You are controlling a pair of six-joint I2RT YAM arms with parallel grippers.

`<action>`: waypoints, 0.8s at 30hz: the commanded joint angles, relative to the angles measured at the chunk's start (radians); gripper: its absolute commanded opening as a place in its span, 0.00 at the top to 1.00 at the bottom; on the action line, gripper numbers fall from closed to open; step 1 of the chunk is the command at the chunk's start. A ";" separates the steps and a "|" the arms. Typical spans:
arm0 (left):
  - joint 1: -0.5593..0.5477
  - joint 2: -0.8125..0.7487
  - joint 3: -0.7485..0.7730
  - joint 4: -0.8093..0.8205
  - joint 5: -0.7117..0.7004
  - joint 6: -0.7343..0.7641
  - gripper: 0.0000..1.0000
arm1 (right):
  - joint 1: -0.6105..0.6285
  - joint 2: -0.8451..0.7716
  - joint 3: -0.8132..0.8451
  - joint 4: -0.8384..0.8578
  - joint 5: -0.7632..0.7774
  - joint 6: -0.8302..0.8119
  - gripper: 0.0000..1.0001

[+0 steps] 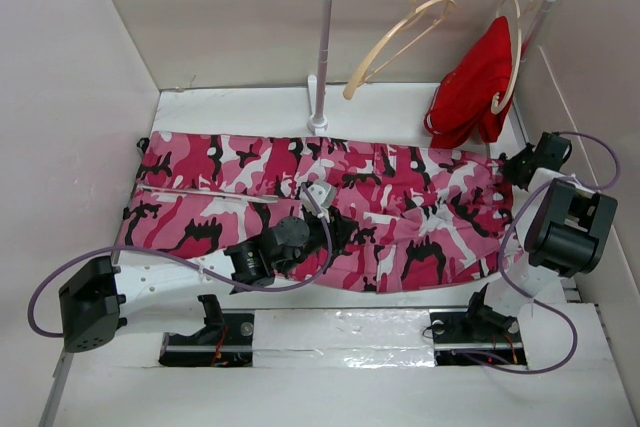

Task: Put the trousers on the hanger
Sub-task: Flatten out the trousers at the center of the board.

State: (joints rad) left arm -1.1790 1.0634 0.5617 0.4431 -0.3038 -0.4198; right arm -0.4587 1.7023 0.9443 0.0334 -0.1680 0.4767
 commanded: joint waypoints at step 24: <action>0.146 0.073 0.023 -0.113 -0.308 -0.114 0.46 | 0.038 -0.267 0.076 0.040 0.104 0.128 0.10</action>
State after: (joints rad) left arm -1.1091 1.1427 0.5655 0.3389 -0.5537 -0.4904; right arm -0.4782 1.6180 1.0966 -0.0055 -0.0917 0.5430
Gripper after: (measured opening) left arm 0.542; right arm 0.898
